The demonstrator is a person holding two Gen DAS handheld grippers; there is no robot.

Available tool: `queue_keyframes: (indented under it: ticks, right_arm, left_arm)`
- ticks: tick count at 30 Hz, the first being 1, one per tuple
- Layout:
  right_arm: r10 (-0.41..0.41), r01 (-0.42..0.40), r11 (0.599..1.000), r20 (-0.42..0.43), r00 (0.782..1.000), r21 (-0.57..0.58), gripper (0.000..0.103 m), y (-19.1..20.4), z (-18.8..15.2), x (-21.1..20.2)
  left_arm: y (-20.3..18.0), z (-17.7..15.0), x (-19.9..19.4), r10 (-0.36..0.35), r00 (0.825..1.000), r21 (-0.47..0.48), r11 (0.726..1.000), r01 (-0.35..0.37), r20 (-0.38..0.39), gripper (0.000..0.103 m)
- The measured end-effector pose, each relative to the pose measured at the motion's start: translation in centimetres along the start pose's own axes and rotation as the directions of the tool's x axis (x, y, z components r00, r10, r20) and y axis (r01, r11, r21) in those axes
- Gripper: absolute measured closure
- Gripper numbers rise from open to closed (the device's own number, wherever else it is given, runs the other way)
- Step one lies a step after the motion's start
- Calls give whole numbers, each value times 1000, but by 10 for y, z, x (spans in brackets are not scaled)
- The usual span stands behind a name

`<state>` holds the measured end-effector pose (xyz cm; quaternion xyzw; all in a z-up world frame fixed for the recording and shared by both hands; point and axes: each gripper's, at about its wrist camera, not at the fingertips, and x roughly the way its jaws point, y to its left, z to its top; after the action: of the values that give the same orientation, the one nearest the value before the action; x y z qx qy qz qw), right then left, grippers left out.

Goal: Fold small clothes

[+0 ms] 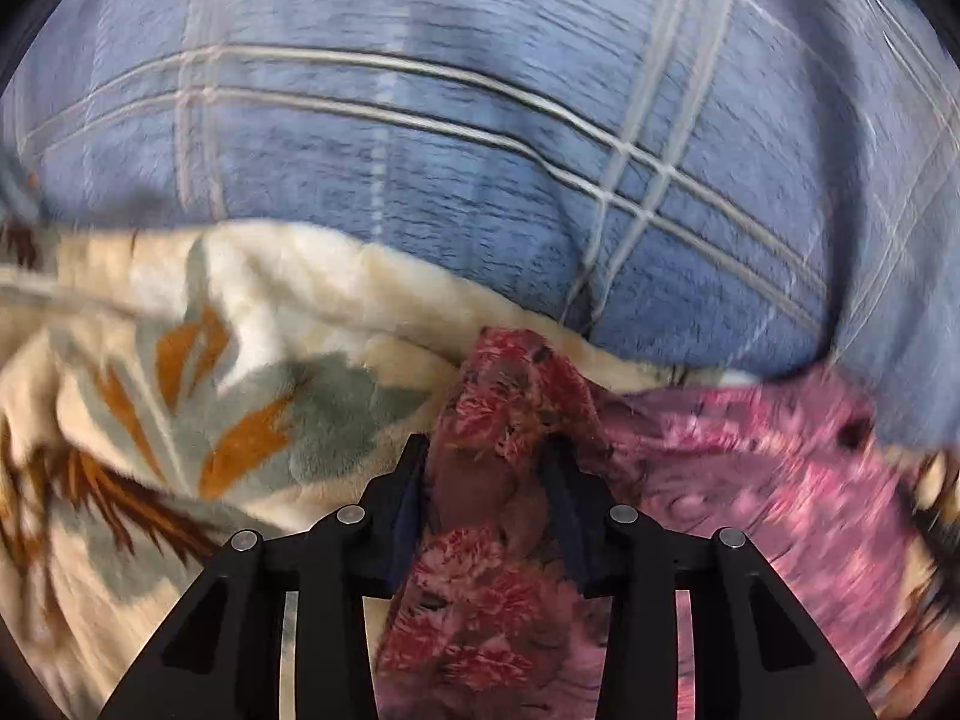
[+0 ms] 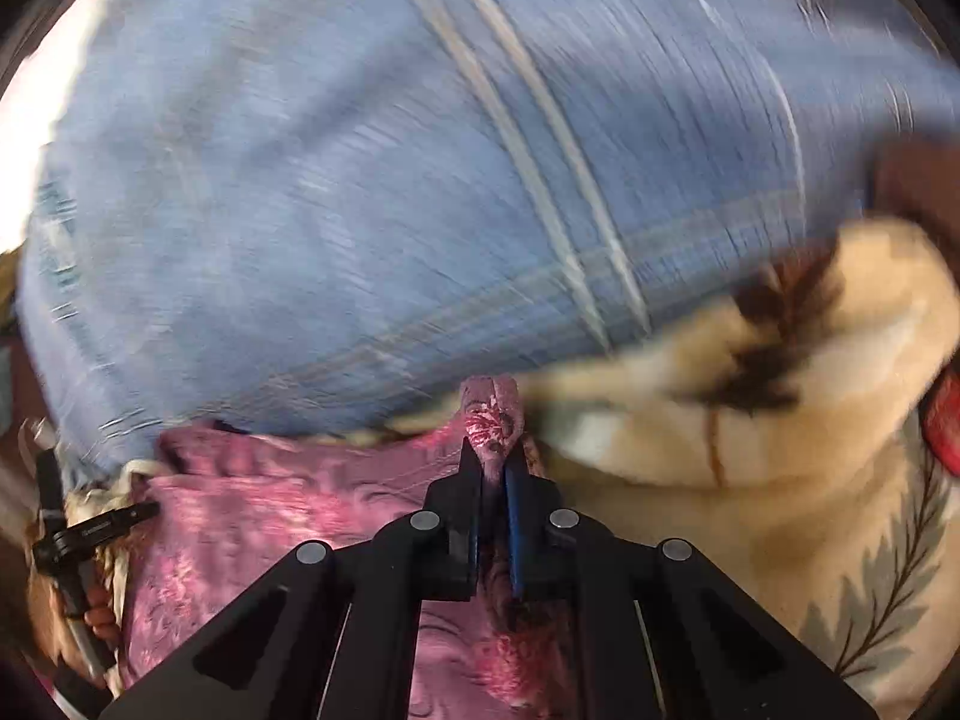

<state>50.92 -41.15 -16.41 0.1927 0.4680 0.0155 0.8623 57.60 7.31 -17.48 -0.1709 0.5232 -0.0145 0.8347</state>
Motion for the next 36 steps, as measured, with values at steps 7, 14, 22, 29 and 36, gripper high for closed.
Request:
queue_keyframes:
  ticks: [7, 14, 22, 29, 36]
  right_arm:
    - [103, -96, 992, 86, 991, -81, 75, 15, -46, -91]
    - [195, -195, 979, -9, 981, -60, 64, 26, -156, -140]
    - [161, -169, 978, -67, 985, -121, 63, 54, -229, -167]
    - [162, -161, 982, 2, 987, -103, 59, 66, -254, -209]
    - [150, -146, 978, 21, 988, -150, 55, 96, -279, -227]
  left_arm:
    - [0, -55, -80, -42, 998, -24, 999, 43, 40, 68]
    - [-11, -179, -153, -102, 995, 23, 994, 103, -17, 61]
    - [-23, -271, -223, -130, 991, 151, 979, 134, -35, 59]
    - [-5, -297, -273, -136, 991, 165, 977, 132, 16, 58]
    - [14, -321, -304, -134, 989, 171, 978, 122, 59, 58]
